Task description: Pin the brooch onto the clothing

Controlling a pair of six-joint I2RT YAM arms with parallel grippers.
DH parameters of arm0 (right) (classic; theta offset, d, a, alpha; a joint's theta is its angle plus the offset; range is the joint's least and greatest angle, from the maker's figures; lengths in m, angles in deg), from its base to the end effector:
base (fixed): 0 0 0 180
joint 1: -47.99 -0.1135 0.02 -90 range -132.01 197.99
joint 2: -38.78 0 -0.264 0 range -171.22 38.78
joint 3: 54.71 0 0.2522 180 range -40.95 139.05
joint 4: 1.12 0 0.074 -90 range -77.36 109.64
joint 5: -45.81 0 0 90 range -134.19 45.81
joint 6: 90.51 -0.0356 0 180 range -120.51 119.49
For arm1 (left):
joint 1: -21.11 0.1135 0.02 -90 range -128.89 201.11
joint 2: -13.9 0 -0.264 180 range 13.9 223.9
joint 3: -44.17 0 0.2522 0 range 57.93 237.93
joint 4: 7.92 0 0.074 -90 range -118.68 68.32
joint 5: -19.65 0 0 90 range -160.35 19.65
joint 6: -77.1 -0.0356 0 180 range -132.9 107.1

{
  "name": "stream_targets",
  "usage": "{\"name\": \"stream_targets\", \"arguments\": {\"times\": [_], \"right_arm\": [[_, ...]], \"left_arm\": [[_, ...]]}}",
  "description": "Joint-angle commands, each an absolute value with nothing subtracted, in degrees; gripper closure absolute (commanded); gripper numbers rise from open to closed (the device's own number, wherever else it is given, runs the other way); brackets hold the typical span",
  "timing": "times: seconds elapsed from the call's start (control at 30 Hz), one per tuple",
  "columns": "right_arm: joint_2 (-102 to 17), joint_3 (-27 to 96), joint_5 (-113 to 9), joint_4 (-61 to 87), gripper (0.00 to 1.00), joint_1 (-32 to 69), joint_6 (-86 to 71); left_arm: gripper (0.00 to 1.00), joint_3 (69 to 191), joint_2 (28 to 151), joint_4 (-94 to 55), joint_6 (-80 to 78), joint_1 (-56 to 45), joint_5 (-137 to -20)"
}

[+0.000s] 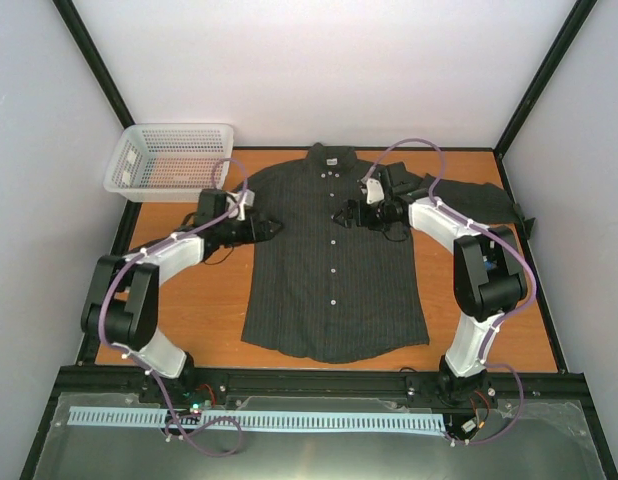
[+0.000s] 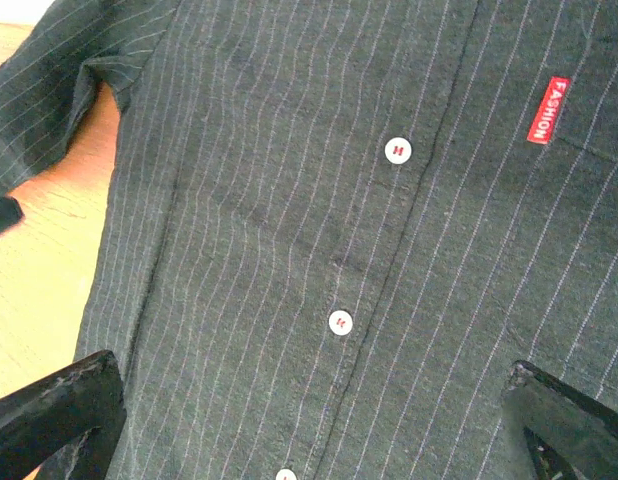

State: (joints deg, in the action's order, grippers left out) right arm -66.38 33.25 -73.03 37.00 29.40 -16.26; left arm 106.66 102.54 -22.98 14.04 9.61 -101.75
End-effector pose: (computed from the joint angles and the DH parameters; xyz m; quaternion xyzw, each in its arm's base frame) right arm 0.3640 0.1405 0.2072 -0.0971 0.9224 0.3123 0.2056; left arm 0.3086 -0.0817 0.1975 -0.0070 0.8838 -0.3636 0.2943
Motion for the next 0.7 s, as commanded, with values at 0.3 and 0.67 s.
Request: {"name": "stream_targets", "arguments": {"times": [0.3, 0.67], "right_arm": [[-66.33, 28.36, -66.85, 37.97, 0.00, 29.00, -17.37], [-62.45, 18.74, -63.21, 39.16, 0.00, 29.00, -17.07]], "left_arm": [[0.00, 114.25, 112.63, -33.30, 7.24, 1.81, -105.18], [0.00, 111.81, 113.60, -40.87, 10.97, 1.69, -102.54]]}}
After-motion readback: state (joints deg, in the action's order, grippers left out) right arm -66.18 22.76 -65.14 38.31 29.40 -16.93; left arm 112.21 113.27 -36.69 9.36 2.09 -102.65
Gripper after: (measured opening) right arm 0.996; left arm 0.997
